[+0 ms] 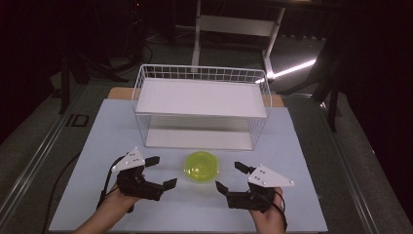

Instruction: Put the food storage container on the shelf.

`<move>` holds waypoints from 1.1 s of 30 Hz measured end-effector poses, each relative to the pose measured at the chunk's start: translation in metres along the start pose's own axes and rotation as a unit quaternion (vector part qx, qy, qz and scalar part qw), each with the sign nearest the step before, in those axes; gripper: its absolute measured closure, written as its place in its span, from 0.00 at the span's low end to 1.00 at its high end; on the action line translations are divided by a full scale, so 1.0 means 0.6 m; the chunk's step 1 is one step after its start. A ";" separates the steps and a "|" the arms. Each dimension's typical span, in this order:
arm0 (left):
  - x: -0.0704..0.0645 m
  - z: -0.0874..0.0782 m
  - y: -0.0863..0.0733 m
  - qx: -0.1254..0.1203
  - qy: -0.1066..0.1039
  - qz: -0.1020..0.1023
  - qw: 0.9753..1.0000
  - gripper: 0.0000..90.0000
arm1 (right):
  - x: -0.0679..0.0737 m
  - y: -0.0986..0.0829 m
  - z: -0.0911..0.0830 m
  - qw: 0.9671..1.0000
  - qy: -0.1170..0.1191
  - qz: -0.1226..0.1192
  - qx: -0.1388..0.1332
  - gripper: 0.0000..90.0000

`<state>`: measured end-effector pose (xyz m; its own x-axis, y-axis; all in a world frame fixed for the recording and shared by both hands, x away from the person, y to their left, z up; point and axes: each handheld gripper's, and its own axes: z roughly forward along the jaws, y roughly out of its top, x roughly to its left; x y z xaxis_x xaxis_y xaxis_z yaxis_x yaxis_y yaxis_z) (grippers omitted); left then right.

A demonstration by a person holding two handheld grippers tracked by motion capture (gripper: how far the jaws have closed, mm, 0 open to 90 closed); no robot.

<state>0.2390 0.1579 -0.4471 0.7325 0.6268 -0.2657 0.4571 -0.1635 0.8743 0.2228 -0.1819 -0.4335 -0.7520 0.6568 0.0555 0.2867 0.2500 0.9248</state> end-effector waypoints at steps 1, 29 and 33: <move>0.003 0.004 0.001 -0.002 0.003 -0.005 1.000 0.01 | -0.002 0.002 0.004 1.000 -0.004 0.004 0.000 0.16; 0.052 0.135 0.014 0.086 0.029 -0.120 0.989 0.27 | -0.081 -0.026 0.121 0.986 -0.029 0.140 0.082 0.34; 0.051 0.141 0.008 0.095 0.037 -0.126 0.987 0.33 | -0.087 -0.033 0.125 0.983 -0.038 0.153 0.096 0.36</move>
<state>0.3061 0.1116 -0.4857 0.5482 0.7185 -0.4281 0.7111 -0.1309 0.6908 0.3007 -0.1680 -0.4829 -0.5682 0.7721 0.2846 0.6044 0.1569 0.7810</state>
